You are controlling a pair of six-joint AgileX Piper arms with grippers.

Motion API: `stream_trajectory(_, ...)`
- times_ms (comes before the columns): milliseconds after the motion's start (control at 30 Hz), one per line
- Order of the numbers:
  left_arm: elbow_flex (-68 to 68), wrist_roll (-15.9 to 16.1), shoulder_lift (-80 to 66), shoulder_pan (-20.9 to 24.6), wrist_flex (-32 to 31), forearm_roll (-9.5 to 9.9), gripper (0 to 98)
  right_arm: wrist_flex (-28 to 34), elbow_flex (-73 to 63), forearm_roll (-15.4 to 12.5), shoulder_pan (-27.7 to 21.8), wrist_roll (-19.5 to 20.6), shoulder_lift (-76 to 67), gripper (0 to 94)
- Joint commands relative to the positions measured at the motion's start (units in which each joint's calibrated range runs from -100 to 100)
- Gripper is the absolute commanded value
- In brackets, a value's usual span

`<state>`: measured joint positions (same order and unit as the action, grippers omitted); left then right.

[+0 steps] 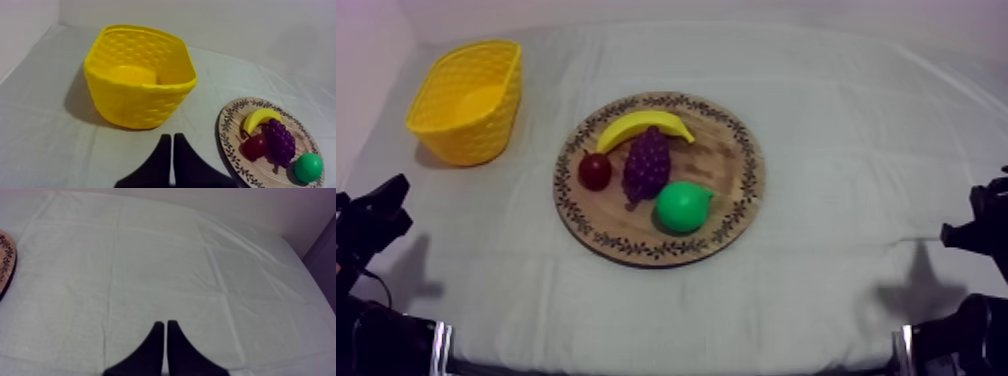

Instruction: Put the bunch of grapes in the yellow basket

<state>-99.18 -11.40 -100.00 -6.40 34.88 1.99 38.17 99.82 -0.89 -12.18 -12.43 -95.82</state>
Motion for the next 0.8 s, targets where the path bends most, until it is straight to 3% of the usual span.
stream_trajectory(0,0.0,0.0,0.0,0.0,0.0,-0.01,0.0,0.0,0.0,0.0,0.0,0.0,0.0,0.3)
stream_trajectory(433,0.0,0.1,0.0,-0.7,0.0,-0.01,0.0,0.0,0.0,0.0,0.0,0.0,0.0,0.3)
stream_trajectory(767,0.4,-0.1,0.2,-10.0,-0.3,-0.01,0.0,0.0,0.0,0.0,0.0,0.0,0.0,0.3)
